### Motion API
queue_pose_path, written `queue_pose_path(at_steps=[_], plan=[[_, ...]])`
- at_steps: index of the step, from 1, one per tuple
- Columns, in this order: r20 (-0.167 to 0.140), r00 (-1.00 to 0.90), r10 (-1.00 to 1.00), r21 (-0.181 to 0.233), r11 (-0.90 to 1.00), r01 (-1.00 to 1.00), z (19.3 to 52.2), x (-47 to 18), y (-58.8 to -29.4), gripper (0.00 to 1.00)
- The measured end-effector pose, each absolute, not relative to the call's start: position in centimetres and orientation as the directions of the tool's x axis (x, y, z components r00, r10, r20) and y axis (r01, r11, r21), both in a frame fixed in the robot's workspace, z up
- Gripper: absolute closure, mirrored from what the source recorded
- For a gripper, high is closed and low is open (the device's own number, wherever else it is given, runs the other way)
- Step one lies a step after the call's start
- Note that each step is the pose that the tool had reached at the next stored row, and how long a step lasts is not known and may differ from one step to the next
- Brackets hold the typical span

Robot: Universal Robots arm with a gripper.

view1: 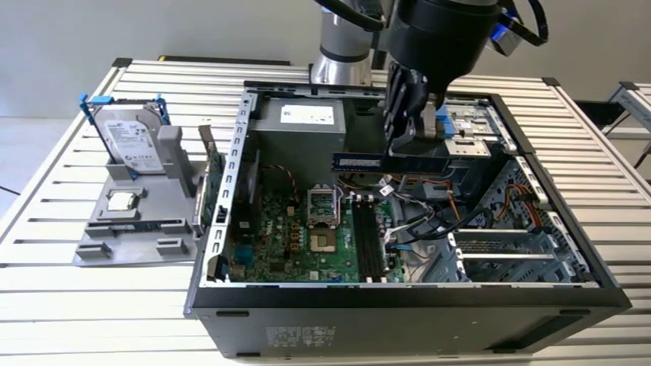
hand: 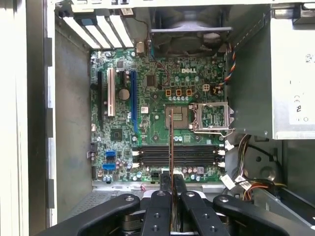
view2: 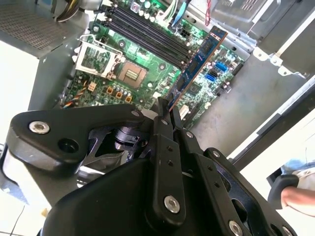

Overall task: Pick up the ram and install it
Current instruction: 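Pick up the ram and move it above insertion slot, then insert the ram into the slot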

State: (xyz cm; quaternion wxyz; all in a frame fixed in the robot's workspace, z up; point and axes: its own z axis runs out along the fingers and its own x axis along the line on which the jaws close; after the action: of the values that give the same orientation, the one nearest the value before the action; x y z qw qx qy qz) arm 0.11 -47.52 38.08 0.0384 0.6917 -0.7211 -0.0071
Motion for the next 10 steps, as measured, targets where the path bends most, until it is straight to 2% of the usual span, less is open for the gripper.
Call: queue_pose_path(at_steps=[10], plan=[[0.046,-0.043,-0.998,0.063,0.046,-0.997,38.08,1.21,-47.52,1.0]])
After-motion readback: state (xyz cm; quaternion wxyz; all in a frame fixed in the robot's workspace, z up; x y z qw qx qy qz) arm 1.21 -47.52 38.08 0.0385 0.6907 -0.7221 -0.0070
